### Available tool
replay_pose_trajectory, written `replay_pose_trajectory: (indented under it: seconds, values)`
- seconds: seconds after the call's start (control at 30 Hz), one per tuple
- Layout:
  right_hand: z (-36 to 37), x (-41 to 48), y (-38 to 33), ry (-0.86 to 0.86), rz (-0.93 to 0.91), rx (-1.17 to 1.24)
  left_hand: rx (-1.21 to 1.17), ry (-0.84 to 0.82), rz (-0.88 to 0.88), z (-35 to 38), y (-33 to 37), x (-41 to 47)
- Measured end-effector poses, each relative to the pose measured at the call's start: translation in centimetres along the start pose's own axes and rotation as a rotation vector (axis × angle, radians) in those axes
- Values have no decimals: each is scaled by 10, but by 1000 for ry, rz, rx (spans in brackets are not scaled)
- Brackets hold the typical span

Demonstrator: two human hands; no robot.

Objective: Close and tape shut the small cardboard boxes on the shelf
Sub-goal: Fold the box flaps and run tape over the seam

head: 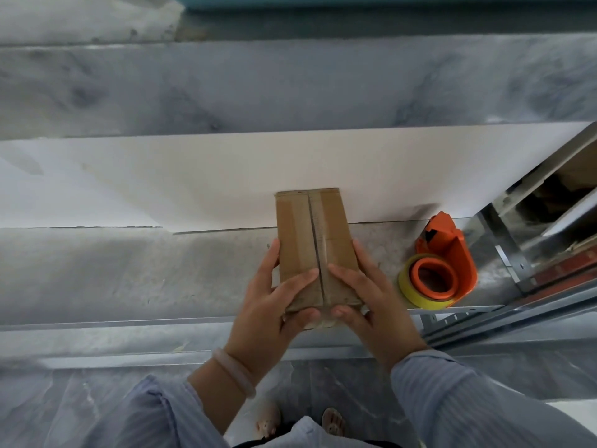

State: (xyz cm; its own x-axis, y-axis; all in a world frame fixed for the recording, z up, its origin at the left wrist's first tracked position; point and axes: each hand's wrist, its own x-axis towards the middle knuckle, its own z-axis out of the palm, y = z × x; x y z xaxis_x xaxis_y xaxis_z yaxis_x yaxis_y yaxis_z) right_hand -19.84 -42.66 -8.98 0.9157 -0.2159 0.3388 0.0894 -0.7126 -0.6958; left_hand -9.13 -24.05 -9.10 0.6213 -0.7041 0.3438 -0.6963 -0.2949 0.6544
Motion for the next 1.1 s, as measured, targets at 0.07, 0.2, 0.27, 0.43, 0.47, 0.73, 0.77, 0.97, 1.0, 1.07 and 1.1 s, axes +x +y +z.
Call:
replay_pose_trajectory:
  seconds: [0.07,0.2,0.27,0.43,0.47,0.73,0.77,0.97,1.0,1.07,1.1]
  values:
    - [-3,0,5,-16,-45,-81,87,-26,58,-3,-3,1]
    - [-6,1,7,-29,-90,-221,144,-48,110,-6,-6,2]
    - [-8,0,8,-39,-97,-231,151,-67,134,-9,-8,2]
    - [-8,-6,4,-38,-39,-38,3,-97,74,-11,-3,-3]
    - [-6,-9,0,-35,13,48,-85,-86,26,-7,2,-6]
    - [26,-7,-41,203,476,581,-783,193,-552,18,44,4]
    - [27,-5,-44,233,484,585,-769,219,-570,21,43,5]
    - [33,-8,-47,296,542,702,-826,248,-619,25,49,2]
    - [34,-8,-47,310,542,680,-841,237,-638,25,52,2]
    - [37,-6,-48,349,539,626,-830,218,-645,25,51,0]
    - [38,-5,-48,375,533,618,-813,224,-636,25,52,0]
